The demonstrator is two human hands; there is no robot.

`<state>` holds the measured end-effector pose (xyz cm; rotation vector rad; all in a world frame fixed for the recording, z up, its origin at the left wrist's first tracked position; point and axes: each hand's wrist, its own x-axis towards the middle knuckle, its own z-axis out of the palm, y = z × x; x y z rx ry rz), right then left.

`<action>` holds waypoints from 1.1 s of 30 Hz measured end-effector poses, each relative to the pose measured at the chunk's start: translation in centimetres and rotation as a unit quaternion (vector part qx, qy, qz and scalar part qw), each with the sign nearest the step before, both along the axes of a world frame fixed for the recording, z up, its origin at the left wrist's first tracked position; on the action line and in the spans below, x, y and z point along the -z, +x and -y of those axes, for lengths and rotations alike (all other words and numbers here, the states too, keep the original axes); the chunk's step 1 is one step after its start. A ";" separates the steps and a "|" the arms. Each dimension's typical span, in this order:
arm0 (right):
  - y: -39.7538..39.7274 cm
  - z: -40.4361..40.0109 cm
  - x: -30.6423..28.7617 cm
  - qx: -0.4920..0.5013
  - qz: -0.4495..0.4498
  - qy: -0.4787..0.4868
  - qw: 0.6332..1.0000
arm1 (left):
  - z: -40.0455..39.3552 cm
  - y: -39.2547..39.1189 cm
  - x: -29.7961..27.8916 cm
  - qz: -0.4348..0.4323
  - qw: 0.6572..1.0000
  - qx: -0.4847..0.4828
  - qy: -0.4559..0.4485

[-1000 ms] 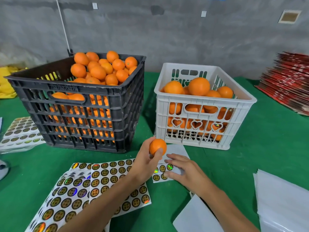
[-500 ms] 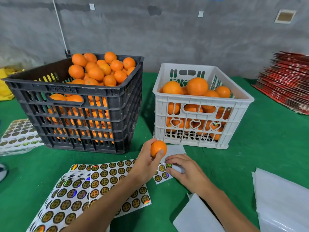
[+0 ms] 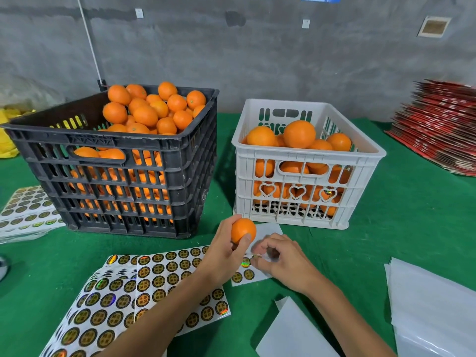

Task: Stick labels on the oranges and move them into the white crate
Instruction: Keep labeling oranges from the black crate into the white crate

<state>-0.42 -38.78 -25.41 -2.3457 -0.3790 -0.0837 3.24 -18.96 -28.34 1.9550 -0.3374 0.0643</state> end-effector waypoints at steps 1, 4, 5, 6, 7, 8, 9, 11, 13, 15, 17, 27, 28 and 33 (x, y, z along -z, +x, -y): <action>0.0 0.2 0.0 -0.005 0.004 -0.028 1.000 | 0.0 0.0 0.0 0.000 1.000 0.001 -0.002; -0.2 0.6 0.1 -0.022 0.025 -0.079 0.996 | -0.1 -0.1 -0.2 -0.003 1.000 0.001 -0.008; -0.2 0.7 0.0 -0.029 0.033 -0.084 0.995 | -0.1 -0.1 -0.3 -0.004 1.000 0.001 -0.010; -0.2 0.7 0.0 -0.036 0.040 -0.086 0.995 | -0.1 -0.2 -0.3 -0.003 1.000 0.001 -0.010; -0.1 0.7 0.1 -0.040 0.048 -0.086 0.994 | -0.1 -0.2 -0.4 -0.001 1.000 0.003 -0.008; -0.1 0.7 0.1 -0.042 0.053 -0.084 0.994 | 0.0 -0.3 -0.4 0.000 1.000 0.004 -0.007; -0.2 0.7 0.2 -0.042 0.057 -0.081 0.994 | 0.0 -0.3 -0.4 0.001 1.000 0.005 -0.006; -0.2 0.6 0.2 -0.044 0.062 -0.074 0.994 | 0.0 -0.4 -0.4 0.000 1.000 0.009 -0.005; -0.2 0.5 0.3 -0.050 0.069 -0.067 0.994 | 0.0 -0.5 -0.3 0.000 1.000 0.010 -0.005; -0.2 0.5 0.3 -0.055 0.082 -0.055 0.994 | 0.1 -0.3 -0.1 0.001 1.000 0.003 -0.003; -0.4 0.5 0.4 -0.057 0.113 -0.063 0.990 | 0.1 -0.2 0.0 -0.011 1.000 0.001 -0.001; -1.6 -0.2 -1.5 -0.027 0.206 0.034 0.978 | 0.1 0.0 -0.2 0.019 1.000 -0.010 0.001; -1.6 -0.4 -1.9 0.009 0.163 0.131 0.978 | 0.1 -0.1 -0.2 0.019 1.000 -0.007 -0.002; -1.1 -1.6 -2.6 0.099 0.073 0.292 0.948 | 0.3 -0.6 -0.6 0.037 0.999 0.014 0.009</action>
